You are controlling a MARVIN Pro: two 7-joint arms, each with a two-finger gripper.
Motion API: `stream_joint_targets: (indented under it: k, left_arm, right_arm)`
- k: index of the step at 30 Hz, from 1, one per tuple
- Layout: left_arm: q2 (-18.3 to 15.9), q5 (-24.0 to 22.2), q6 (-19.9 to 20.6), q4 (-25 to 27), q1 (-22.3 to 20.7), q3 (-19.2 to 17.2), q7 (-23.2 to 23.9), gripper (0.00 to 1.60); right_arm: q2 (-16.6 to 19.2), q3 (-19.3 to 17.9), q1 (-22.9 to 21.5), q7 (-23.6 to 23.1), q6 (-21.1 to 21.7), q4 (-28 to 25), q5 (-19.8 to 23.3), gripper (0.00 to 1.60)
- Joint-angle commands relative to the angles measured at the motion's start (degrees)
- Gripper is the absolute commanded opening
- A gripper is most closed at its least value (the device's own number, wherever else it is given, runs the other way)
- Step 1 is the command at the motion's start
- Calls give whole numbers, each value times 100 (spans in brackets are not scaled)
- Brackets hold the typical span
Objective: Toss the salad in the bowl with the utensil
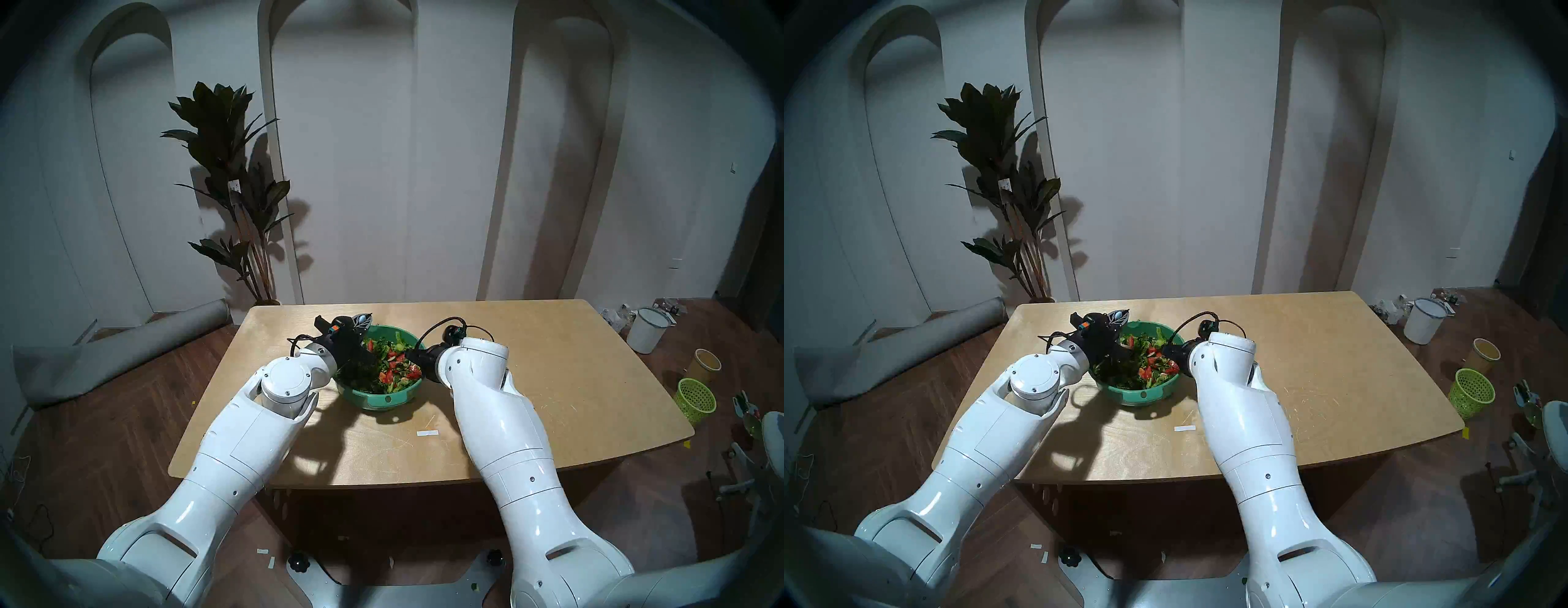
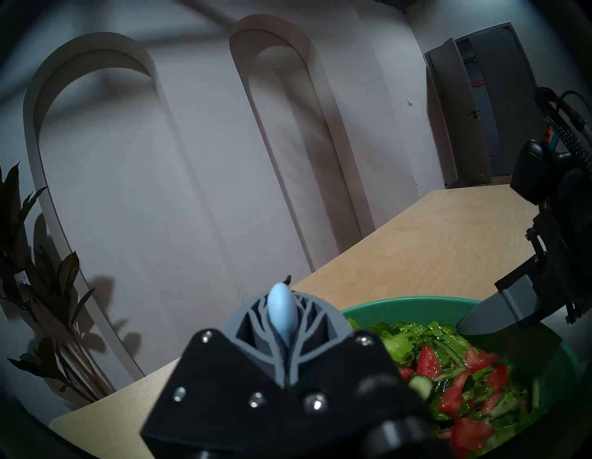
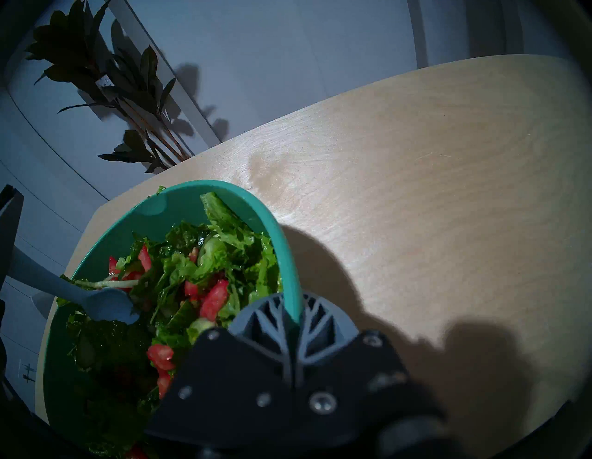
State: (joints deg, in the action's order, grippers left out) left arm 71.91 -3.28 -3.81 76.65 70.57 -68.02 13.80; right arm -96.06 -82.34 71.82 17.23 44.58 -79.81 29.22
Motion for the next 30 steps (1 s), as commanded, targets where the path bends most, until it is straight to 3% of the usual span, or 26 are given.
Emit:
stream_joint_targets:
  k: [1, 16, 25, 30]
  left_arm:
    - [36, 3, 63, 269, -177, -23, 15, 0]
    - [41, 86, 275, 860, -144, -44, 151, 0]
    - [139, 423, 751, 1020, -1, -355, -649, 0]
    - [295, 310, 1332, 1302, 260, -580, -1094, 0]
  right_arm:
    - [-18, -10, -62, 11, -6, -127, 2, 0]
    - [-19, -11, -64, 8, -7, -124, -1, 0]
    - [-20, -11, -64, 8, -7, -124, -2, 0]
    - [-21, -13, -61, 11, -4, -129, -2, 0]
